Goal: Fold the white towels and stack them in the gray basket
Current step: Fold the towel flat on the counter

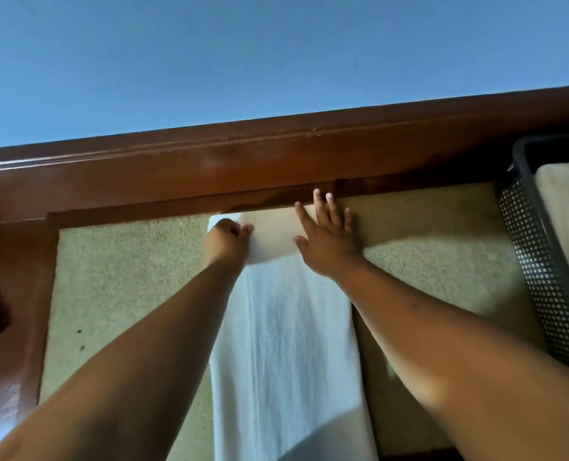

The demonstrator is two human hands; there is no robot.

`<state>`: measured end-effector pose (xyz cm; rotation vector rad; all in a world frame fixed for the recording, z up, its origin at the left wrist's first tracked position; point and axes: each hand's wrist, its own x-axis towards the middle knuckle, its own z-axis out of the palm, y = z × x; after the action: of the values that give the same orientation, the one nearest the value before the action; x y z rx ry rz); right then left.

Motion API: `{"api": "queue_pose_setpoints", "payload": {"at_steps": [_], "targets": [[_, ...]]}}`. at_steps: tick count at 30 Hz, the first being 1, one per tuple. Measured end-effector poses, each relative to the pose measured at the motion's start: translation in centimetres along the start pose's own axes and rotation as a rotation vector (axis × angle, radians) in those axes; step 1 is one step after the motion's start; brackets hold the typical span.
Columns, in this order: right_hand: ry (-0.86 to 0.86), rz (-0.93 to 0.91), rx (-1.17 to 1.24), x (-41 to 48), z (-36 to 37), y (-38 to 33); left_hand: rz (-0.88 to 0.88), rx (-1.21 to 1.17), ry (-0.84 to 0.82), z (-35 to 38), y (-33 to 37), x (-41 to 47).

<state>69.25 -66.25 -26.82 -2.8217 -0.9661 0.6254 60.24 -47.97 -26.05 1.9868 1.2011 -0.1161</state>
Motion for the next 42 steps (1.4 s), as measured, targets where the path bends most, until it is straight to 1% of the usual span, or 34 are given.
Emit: {"api": "queue_pose_setpoints", "payload": {"at_steps": [2, 3, 4, 6, 7, 9, 12, 15, 18, 19, 21, 24, 26, 29, 32, 37, 39, 42], "targets": [[-0.004, 0.039, 0.041, -1.9, 1.0, -0.4, 0.077, 0.114, 0.078, -0.8, -1.4, -1.8], [0.000, 0.098, 0.108, -3.2, 1.7, -0.6, 0.084, 0.177, 0.107, -1.1, -2.6, -3.0], [0.017, 0.199, 0.206, -4.5, 2.5, -0.7, 0.066, 0.200, 0.117, -1.3, -4.0, -4.1], [0.088, 0.400, 0.417, -7.8, 4.0, -0.8, 0.043, 0.164, 0.057, -1.7, -7.5, -6.9], [0.127, 0.453, 0.499, -9.5, 4.6, -0.9, 0.054, 0.126, 0.012, -1.9, -9.2, -8.6], [0.167, 0.512, 0.657, -12.3, 5.8, -0.9, 0.082, 0.080, -0.056, -2.0, -12.4, -11.9], [0.197, 0.592, 0.855, -17.0, 7.8, -0.7, 0.103, 0.042, -0.098, -2.3, -15.6, -17.4], [0.108, 0.634, 0.960, -21.9, 9.1, -0.1, 0.076, -0.047, -0.140, -2.7, -17.5, -21.3], [-0.022, 0.636, 1.060, -27.5, 9.4, -0.6, 0.013, -0.044, -0.248, -3.0, -19.5, -24.8], [-0.060, 0.643, 1.081, -29.1, 9.8, -0.8, -0.011, -0.040, -0.278, -2.9, -20.4, -25.9], [-0.083, 0.662, 1.099, -32.4, 11.0, -1.5, -0.048, -0.044, -0.309, -2.8, -22.3, -28.5], [-0.031, 0.712, 1.156, -36.3, 12.3, -2.4, -0.027, -0.069, -0.280, -2.5, -24.2, -31.9], [-0.033, 0.721, 1.197, -39.1, 13.6, -2.6, -0.040, -0.086, -0.273, -2.3, -25.1, -33.9], [-0.121, 0.755, 1.288, -43.1, 15.9, -2.8, -0.133, -0.109, -0.298, -2.0, -26.6, -35.9], [-0.206, 0.757, 1.316, -46.6, 17.4, -2.8, -0.176, -0.098, -0.342, -1.4, -28.2, -37.5], [-0.376, 0.659, 1.190, -50.7, 19.2, -2.5, -0.331, -0.237, -0.415, 0.3, -30.7, -41.0], [-0.386, 0.642, 1.122, -51.7, 19.7, -2.7, -0.386, -0.296, -0.423, 1.0, -31.3, -42.1], [-0.345, 0.646, 1.070, -52.9, 20.2, -2.0, -0.439, -0.380, -0.408, 2.4, -32.0, -43.7]]}}
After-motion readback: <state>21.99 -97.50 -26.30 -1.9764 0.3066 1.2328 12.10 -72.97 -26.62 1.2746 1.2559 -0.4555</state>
